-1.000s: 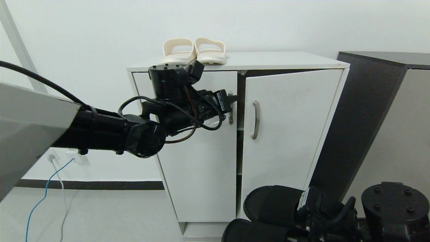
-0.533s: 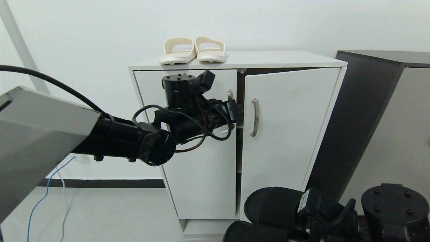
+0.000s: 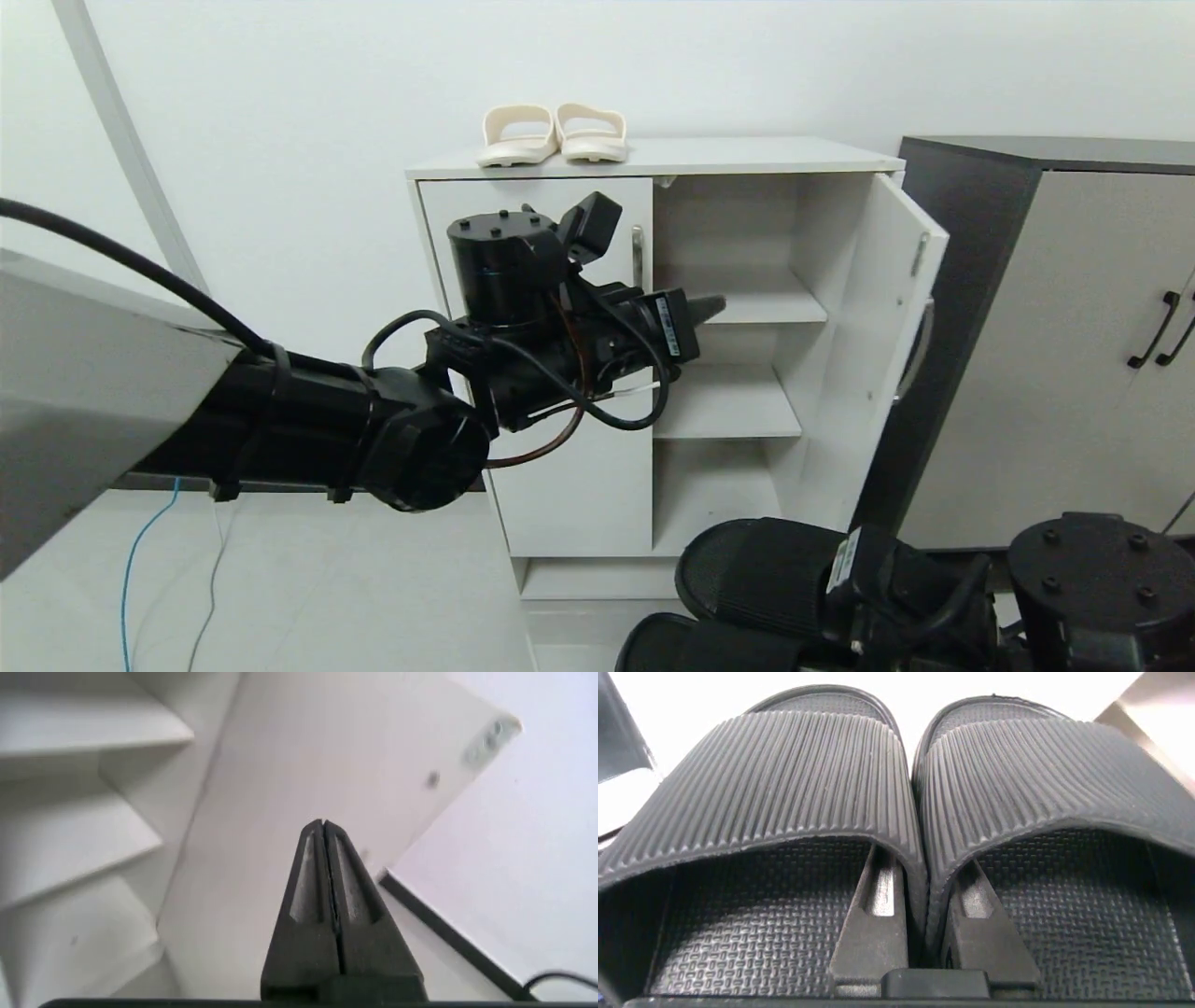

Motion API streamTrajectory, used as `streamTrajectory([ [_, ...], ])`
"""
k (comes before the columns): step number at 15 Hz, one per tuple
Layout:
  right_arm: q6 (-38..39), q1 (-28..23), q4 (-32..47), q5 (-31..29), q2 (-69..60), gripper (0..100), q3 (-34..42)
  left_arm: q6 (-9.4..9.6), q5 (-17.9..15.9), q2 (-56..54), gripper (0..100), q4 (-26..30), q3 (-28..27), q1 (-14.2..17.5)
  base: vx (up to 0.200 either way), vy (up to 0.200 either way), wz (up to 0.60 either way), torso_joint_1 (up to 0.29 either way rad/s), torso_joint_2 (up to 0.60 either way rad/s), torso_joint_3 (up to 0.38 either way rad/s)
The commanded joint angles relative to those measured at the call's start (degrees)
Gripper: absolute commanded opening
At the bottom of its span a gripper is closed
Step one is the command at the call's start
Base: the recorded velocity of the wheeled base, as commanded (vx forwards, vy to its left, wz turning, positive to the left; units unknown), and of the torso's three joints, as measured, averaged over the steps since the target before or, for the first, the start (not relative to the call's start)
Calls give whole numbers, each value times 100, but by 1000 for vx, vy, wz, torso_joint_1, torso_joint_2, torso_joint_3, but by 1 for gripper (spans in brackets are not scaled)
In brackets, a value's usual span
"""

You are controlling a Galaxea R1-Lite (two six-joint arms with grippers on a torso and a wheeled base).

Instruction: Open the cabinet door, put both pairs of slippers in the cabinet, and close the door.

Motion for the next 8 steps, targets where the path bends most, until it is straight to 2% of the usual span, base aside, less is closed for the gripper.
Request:
streamTrajectory([
  [1,0,-100,-18,-7,41,0,-58,18,111,-357,0,-67,331,188,0,0,0,0,0,0],
  [2,0,-205,-36,-7,59,0,-84,124,155,-726,0,-67,709,293,0,0,0,0,0,0],
  [4,9,-276,-97,-7,129,0,-84,484,190,-1561,0,-31,1562,408,0,0,0,0,0,0],
  [6,18,-320,-308,-7,279,0,-76,862,559,-2923,0,162,2801,434,0,0,0,0,0,0],
  [7,27,-328,-396,-16,323,0,-58,985,700,-3354,0,311,3144,425,0,0,0,0,0,0],
  [8,27,-355,-536,-33,367,0,-49,1231,990,-4171,0,663,3724,434,0,0,0,0,0,0],
])
